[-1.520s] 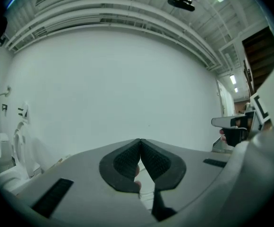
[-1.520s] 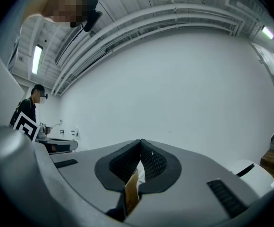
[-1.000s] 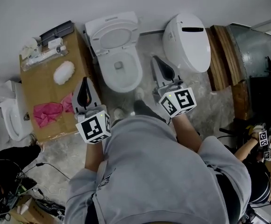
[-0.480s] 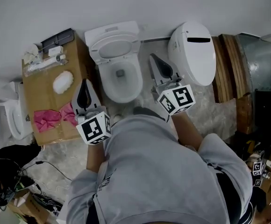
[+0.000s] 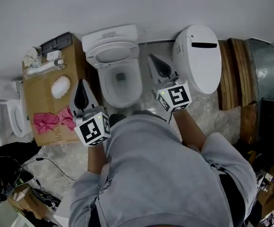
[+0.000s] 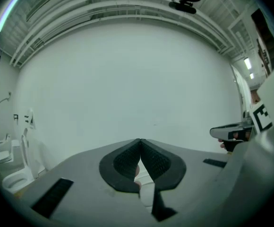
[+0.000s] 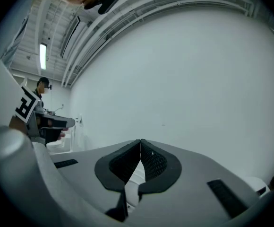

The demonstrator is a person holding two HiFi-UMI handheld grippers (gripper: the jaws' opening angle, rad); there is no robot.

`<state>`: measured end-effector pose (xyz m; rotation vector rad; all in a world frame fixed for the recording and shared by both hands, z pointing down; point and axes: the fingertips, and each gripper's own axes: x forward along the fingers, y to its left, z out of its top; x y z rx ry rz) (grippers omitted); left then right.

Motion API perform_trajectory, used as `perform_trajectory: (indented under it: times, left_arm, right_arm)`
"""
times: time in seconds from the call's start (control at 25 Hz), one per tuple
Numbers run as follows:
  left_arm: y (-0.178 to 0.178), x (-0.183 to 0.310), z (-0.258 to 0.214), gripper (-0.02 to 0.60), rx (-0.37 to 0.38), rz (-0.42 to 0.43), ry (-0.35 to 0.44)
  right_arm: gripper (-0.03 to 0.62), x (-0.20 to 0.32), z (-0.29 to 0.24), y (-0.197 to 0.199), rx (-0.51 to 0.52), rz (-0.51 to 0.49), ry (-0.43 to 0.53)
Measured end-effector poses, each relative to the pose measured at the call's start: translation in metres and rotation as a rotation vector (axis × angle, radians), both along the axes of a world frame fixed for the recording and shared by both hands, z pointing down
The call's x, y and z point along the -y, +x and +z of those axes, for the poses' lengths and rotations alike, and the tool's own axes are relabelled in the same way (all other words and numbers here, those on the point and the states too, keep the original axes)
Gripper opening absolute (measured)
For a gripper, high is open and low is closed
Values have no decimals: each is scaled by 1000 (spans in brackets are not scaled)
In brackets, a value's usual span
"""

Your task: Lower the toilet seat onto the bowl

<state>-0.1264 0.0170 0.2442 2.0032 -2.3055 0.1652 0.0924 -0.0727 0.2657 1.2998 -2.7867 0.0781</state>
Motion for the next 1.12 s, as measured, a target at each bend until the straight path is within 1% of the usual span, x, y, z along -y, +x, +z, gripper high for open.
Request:
perform_trajectory:
  times: [0.12,0.28,0.52,0.72,0.88,1.0,1.08,1.12]
  left_arm:
    - [5,8,0,0,1,-18,-2]
    - [9,17,-1,0,2,-12,-9]
    - [1,31,0,0,-5,1,4]
    - [-19,42,5,0,-18,20,0]
    - [-39,57,10,0,-30,40,-5]
    - [-53,66,13,0,-36,47,-8]
    - [-59,71,14,0,-45,50,-10]
    - [-63,74,16,0,-49,52,-11]
  right_arm:
    - [0,12,13,6,-48,-15,-12]
    - [0,24,24,13,-75,-15,-35]
    - [0,41,40,6,-135,-16,-40]
    - [2,51,40,-13,-149,-25,-52]
    - [2,64,43,-36,-198,-53,-42]
    - [3,75,60,-57,-234,-71,-51]
    - [17,80,74,-69,-248,-84,-74]
    - [44,83,79,-76,-250,-90,-86]
